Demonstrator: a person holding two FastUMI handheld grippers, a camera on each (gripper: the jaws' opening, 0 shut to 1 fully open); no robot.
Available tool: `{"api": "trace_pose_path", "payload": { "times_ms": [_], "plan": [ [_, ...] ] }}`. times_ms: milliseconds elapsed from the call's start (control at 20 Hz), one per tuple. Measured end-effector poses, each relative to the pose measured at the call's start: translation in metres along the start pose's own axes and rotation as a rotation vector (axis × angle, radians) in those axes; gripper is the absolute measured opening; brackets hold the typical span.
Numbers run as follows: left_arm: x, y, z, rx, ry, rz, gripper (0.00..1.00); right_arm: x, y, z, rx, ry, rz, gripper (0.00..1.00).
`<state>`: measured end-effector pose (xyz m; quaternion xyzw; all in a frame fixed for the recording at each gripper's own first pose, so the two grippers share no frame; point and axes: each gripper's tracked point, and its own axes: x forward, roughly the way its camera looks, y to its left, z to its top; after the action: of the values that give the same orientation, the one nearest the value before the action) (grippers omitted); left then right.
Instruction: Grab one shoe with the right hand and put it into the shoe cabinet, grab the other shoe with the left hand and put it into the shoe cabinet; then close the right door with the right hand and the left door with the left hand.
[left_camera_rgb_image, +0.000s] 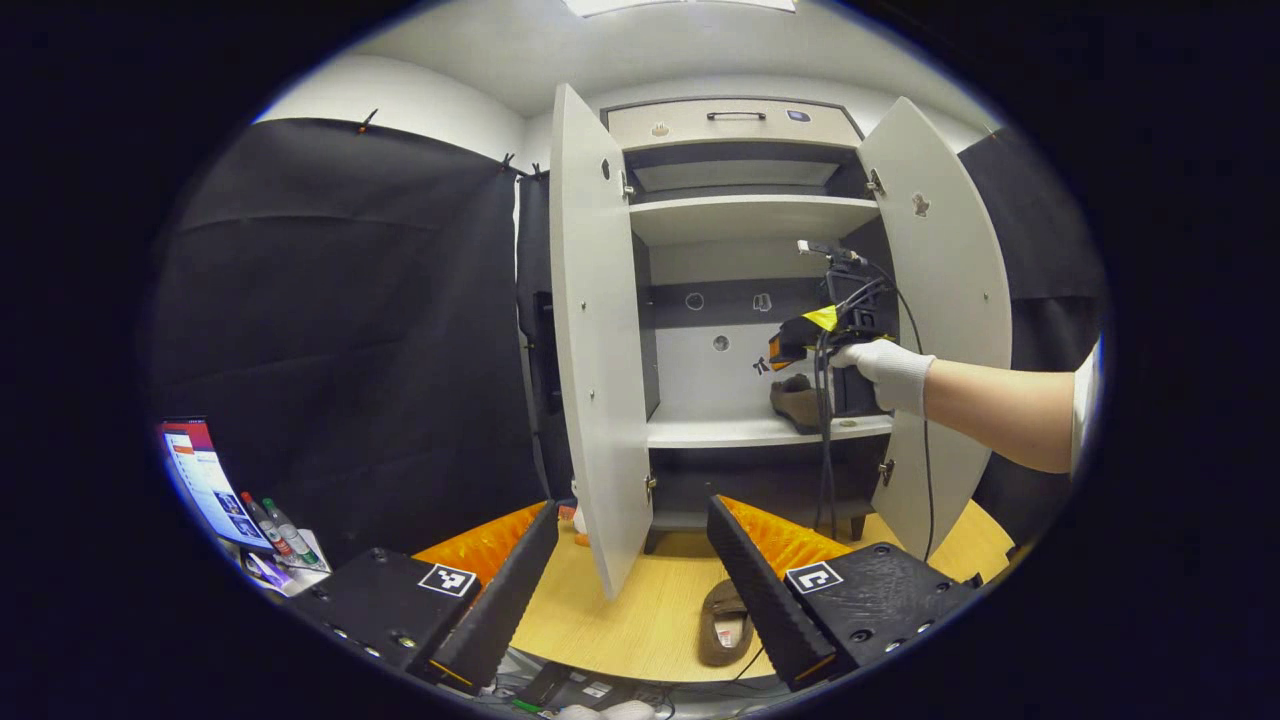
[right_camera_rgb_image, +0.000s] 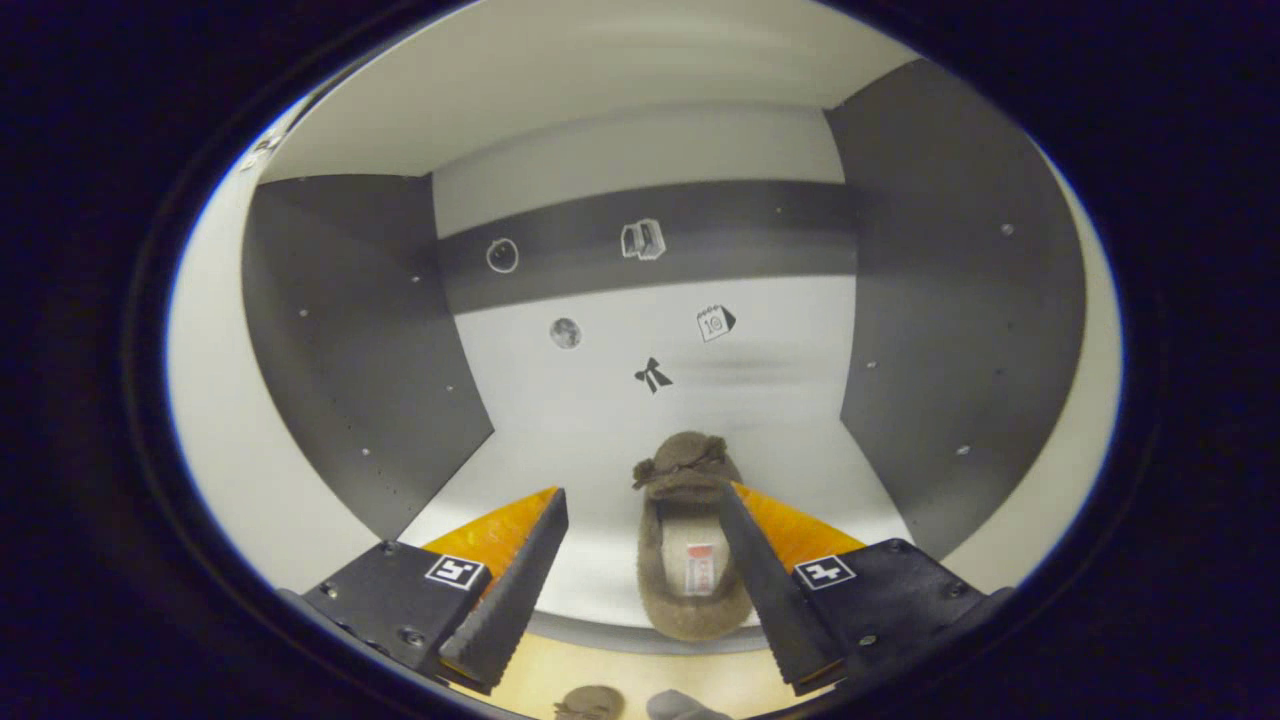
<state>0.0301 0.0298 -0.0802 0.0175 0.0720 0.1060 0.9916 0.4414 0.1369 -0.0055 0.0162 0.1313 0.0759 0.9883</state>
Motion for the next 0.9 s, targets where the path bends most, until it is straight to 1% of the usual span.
{"api": "trace_pose_path", "payload": {
  "times_ms": [100,200,350,400,450,550,650,700,800,900],
  "plan": [
    [-0.004,0.004,-0.001,-0.002,0.0,-0.013,0.96,-0.037,-0.001,-0.001,-0.033,-0.055,-0.012,0.99],
    [-0.006,0.007,-0.002,-0.007,-0.002,-0.029,0.96,-0.077,0.007,-0.005,-0.037,-0.098,0.008,0.98],
    [-0.009,0.011,-0.002,0.002,-0.007,-0.052,0.96,-0.141,0.008,-0.018,-0.058,-0.16,0.028,0.99],
    [-0.01,0.012,-0.002,0.004,-0.01,-0.063,0.96,-0.163,0.007,-0.024,-0.073,-0.177,0.033,0.98],
    [-0.009,0.012,-0.003,0.005,-0.01,-0.075,0.96,-0.185,0.003,-0.029,-0.086,-0.197,0.025,0.99],
    [-0.008,0.009,-0.004,0.008,-0.013,-0.104,0.96,-0.225,-0.006,-0.039,-0.102,-0.242,0.009,0.98],
    [-0.005,0.007,-0.005,0.023,-0.02,-0.125,0.96,-0.259,-0.014,-0.057,-0.107,-0.249,-0.002,0.97],
    [-0.004,0.005,-0.006,0.029,-0.024,-0.137,0.96,-0.274,-0.017,-0.063,-0.091,-0.251,-0.002,0.99],
    [-0.001,-0.001,-0.01,0.033,-0.022,-0.161,0.96,-0.299,-0.026,-0.079,-0.054,-0.243,0.003,0.98],
    [0.003,-0.006,-0.017,0.033,-0.014,-0.177,0.96,-0.322,-0.042,-0.094,-0.056,-0.249,-0.032,0.98]
  ]
}}
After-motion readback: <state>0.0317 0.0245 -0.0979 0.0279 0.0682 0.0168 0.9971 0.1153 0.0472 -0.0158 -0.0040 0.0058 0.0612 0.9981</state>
